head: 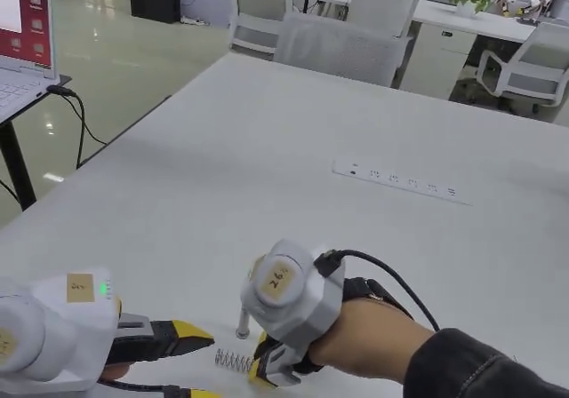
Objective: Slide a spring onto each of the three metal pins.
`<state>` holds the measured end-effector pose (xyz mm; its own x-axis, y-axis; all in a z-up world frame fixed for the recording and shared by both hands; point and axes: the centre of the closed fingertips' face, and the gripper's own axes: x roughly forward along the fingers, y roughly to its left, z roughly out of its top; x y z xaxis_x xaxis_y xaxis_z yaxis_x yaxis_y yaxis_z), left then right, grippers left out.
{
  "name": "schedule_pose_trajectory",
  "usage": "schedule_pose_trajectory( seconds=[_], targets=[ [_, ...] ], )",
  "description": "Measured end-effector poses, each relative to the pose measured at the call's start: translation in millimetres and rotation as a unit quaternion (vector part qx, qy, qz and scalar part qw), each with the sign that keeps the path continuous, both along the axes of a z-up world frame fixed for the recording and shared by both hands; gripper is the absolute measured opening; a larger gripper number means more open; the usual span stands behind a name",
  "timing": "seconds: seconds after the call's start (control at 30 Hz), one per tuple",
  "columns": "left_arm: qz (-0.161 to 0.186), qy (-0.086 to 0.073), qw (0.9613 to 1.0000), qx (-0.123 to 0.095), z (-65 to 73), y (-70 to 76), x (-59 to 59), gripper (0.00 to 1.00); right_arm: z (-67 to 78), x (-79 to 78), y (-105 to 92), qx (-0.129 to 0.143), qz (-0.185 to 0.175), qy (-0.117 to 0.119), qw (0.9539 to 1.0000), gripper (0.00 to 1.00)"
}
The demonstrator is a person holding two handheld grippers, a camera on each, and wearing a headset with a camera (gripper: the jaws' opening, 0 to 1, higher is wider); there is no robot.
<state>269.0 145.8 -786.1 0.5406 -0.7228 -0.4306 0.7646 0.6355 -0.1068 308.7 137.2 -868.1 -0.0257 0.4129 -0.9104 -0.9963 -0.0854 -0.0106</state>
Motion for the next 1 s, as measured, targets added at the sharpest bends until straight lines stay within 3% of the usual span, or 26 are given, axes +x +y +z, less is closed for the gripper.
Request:
schedule_pose_trajectory(
  seconds=[0.33,0.6,1.0],
  targets=[
    [-0.002,-0.001,1.0000,0.000,0.4,-0.5,0.6,0.33,-0.4,0.7,1.0,0.000,0.008,-0.008,0.9999,0.08],
    [-0.012,-0.001,0.9999,0.004,-1.4,-2.7,-0.7,0.33,1.5,-2.1,-10.8,-0.010,0.004,-0.002,0.9999,0.08],
    [-0.043,0.002,0.9990,0.012,-7.0,-10.7,-1.5,0.33,23.0,-12.6,-36.9,-0.006,-0.004,0.010,0.9999,0.08]
  ],
)
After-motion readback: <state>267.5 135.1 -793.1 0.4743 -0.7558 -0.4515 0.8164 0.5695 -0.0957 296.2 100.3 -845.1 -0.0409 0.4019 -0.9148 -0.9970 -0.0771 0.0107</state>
